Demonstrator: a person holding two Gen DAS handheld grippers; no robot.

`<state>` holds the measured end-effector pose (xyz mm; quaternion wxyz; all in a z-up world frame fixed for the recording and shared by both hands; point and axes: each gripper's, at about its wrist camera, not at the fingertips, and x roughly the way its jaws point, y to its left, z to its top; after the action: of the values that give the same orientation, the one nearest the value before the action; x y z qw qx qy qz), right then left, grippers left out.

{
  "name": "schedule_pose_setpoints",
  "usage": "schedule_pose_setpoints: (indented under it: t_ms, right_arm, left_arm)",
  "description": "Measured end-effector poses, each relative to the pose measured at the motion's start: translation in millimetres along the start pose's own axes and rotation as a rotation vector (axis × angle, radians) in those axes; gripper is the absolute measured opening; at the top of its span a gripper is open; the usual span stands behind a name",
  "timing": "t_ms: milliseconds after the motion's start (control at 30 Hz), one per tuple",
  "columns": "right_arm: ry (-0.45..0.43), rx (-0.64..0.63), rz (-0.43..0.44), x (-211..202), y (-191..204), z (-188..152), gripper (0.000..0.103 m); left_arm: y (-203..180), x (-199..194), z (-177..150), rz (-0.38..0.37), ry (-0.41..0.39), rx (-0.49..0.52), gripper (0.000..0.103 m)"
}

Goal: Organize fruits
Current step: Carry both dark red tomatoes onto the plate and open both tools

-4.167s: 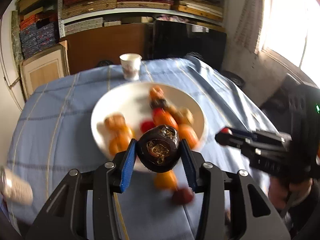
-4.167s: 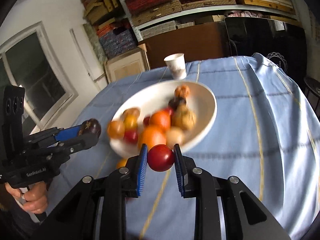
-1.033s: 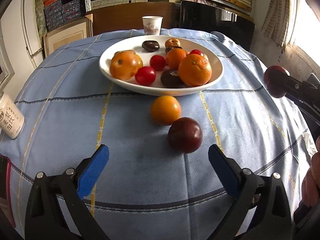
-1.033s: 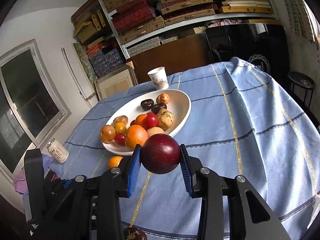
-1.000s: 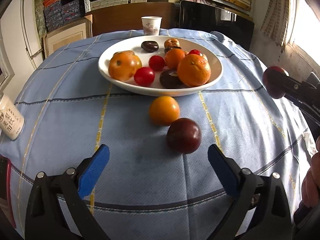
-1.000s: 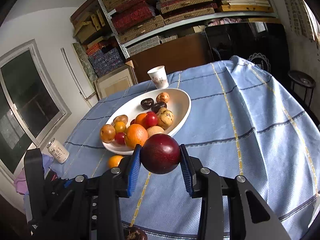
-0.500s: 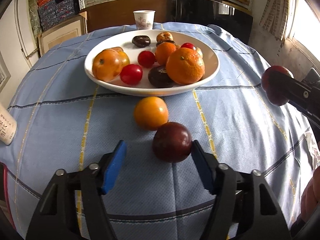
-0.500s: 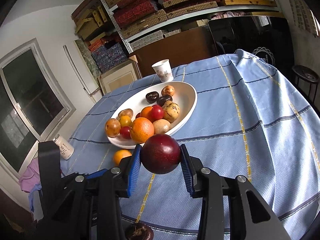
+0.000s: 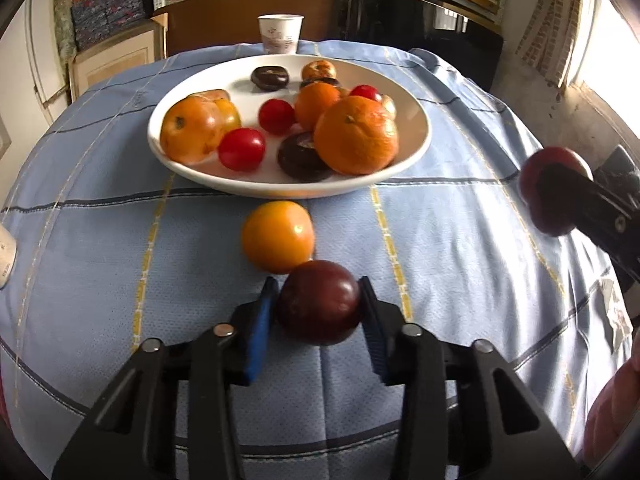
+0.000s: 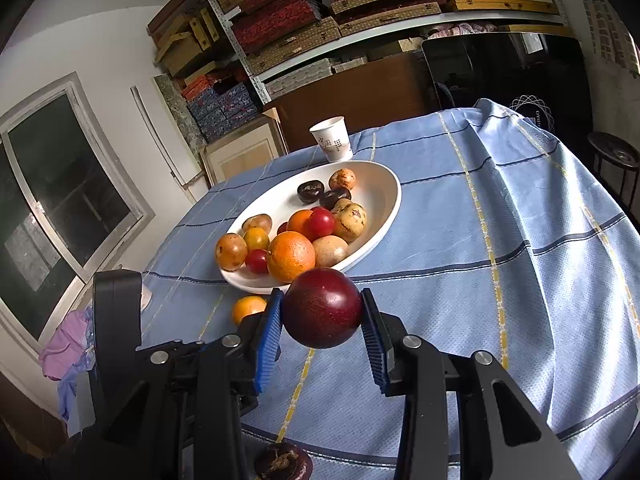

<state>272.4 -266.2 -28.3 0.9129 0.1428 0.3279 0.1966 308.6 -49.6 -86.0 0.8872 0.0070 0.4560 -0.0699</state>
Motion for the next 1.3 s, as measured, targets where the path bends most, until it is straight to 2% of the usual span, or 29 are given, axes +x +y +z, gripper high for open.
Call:
schedule_pose_setpoints:
  t_ms: [100, 433, 667, 867, 1033, 1133, 1300]
  right_arm:
    - [0.000, -0.004, -0.006, 0, 0, 0, 0.040]
    - [0.023, -0.022, -0.031, 8, -1, -1, 0.040]
    - [0.038, -0.076, -0.059, 16, 5, -7, 0.040]
    - [0.040, -0.161, -0.076, 25, 19, -14, 0.040]
    - [0.006, -0.165, -0.060, 24, 31, 1, 0.040]
    - [-0.020, -0.170, -0.056, 29, 40, 20, 0.040]
    - [-0.065, -0.172, -0.077, 48, 47, 62, 0.040]
  left_arm:
    - [-4, -1, -2, 0.013, -0.006, 0.017, 0.038]
    - [10, -15, -15, -0.021, -0.010, -0.018, 0.037]
    - [45, -47, -26, -0.031, -0.093, -0.091, 0.037]
    - [71, -73, -24, -0.053, -0.153, -0.072, 0.037]
    - [85, -79, 4, -0.043, -0.166, -0.056, 0.037]
    - [87, -76, 36, -0.053, -0.189, -0.067, 0.037]
    - [80, -59, 90, 0.003, -0.226, -0.070, 0.037]
